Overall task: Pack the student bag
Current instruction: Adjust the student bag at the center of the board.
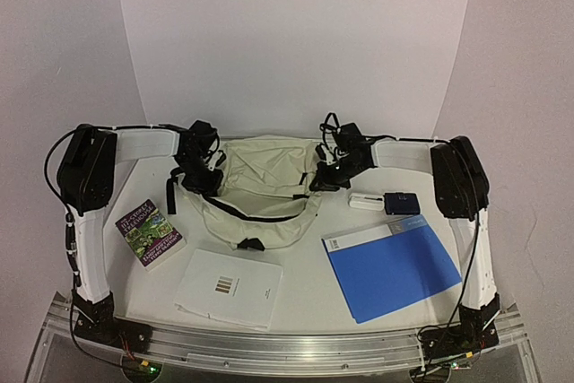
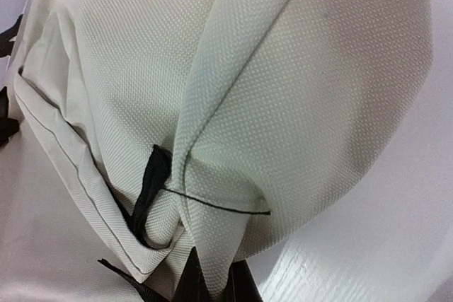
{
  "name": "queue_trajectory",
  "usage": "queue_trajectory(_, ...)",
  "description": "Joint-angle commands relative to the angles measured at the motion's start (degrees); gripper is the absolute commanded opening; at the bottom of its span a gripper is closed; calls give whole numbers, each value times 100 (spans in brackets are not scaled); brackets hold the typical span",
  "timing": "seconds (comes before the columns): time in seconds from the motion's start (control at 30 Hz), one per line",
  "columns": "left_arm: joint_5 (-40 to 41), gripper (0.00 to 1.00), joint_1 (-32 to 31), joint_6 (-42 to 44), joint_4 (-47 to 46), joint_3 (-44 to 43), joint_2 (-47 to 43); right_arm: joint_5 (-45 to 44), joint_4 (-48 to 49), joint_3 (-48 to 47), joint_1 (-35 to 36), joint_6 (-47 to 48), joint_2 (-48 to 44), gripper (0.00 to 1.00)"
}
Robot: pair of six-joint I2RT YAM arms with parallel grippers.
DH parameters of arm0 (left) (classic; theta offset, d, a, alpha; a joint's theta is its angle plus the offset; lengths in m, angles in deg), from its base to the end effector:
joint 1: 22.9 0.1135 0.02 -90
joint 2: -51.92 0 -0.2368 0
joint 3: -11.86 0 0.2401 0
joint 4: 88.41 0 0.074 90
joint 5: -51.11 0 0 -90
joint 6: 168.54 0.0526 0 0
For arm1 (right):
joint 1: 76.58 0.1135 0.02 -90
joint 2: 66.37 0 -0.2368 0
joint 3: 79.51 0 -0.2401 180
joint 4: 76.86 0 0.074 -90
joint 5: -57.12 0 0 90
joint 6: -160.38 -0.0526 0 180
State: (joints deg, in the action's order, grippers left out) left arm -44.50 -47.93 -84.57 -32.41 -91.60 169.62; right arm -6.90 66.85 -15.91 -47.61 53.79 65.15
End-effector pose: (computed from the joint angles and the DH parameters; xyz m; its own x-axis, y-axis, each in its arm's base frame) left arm 0.3653 -0.1762 0.1452 -0.8954 0.3027 -0.3265 0.3589 0.9247 -0.1270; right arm 0.4126 0.2548 0.1334 -0.8479 -0.1761 -0.5000 -0.4511 0.7350 0.5062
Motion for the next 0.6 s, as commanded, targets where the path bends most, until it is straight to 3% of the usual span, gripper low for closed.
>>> queue_trajectory(0.0,-128,0,-508,562,-231,-784,-494,64,131,262,-313,111,-1401,0)
queue_trajectory(0.33,-569,0,-968,1160,12,-2391,1067,-927,82,1144,-748,232,-2440,0)
queue_trajectory(0.57,-597,0,-970,1142,126,-2928,2156,-1333,-125,858,-716,303,-1741,0)
